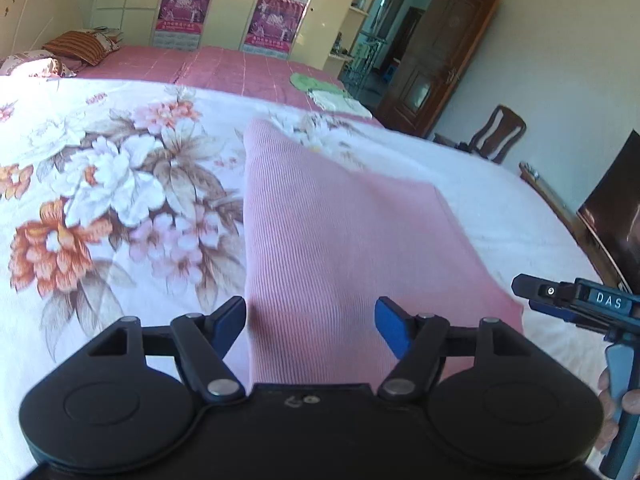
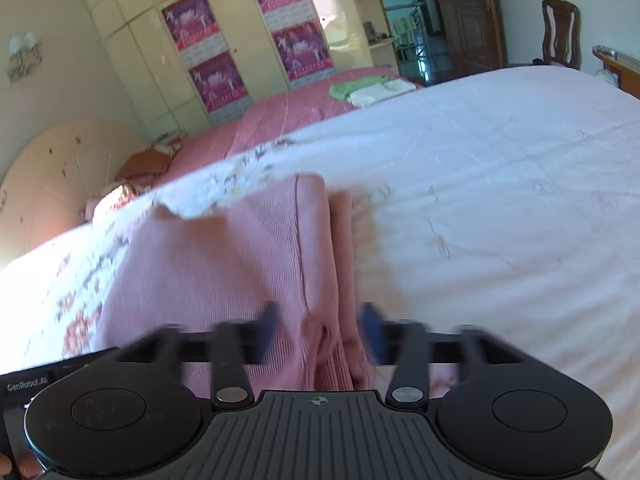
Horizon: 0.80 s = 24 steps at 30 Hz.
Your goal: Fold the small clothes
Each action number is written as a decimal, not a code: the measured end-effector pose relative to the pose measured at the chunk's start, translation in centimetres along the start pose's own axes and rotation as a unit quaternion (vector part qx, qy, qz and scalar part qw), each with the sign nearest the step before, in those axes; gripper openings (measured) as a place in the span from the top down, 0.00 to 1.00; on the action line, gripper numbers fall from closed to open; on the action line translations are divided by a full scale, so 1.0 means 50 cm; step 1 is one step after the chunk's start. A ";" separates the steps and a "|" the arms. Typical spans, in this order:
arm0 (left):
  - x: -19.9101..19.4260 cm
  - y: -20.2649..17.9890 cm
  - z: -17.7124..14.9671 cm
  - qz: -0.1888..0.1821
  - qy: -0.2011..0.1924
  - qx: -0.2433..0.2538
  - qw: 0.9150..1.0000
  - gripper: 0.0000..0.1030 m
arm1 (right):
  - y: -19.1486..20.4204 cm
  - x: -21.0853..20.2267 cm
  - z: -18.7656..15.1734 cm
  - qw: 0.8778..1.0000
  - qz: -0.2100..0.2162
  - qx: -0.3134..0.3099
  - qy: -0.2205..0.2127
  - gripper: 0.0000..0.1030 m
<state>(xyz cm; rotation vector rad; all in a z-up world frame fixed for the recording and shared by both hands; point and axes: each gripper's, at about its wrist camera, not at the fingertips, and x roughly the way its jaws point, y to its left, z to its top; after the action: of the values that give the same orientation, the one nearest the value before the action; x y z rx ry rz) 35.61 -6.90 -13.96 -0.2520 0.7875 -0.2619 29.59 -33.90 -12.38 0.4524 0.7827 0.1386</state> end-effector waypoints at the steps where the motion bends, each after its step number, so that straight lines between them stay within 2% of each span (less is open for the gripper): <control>1: 0.004 0.002 0.014 0.001 -0.003 -0.003 1.000 0.32 | 0.003 0.011 0.010 1.000 0.002 -0.003 0.003 0.34; 9: 0.062 0.049 0.113 0.011 -0.021 -0.062 0.998 0.32 | 0.004 0.150 0.121 1.000 0.010 0.015 0.021 0.35; 14: 0.119 0.083 0.138 0.014 -0.007 -0.092 0.996 0.33 | -0.003 0.241 0.150 0.999 0.006 0.016 0.046 0.35; 15: 0.130 0.084 0.140 0.015 -0.003 -0.092 0.996 0.33 | -0.005 0.251 0.148 0.998 0.012 0.018 0.051 0.47; 16: 0.141 0.085 0.142 0.014 0.001 -0.091 0.996 0.33 | -0.004 0.259 0.146 0.998 0.018 0.018 0.058 0.75; 20: 0.172 0.093 0.143 0.013 0.011 -0.096 0.995 0.32 | 0.001 0.252 0.132 0.999 0.019 -0.002 0.043 0.85; 22: 0.176 0.094 0.142 0.009 0.012 -0.098 0.995 0.32 | 0.001 0.221 0.126 1.000 0.019 -0.004 0.008 0.90; 24: 0.171 0.087 0.142 0.002 0.007 -0.090 0.996 0.32 | -0.002 0.180 0.117 0.999 0.000 -0.009 -0.040 0.90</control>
<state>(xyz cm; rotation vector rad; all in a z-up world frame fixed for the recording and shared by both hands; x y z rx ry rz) 47.11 -4.72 -16.17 -0.4190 0.8266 -0.1899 40.07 -33.43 -14.68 0.4384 0.7031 0.1275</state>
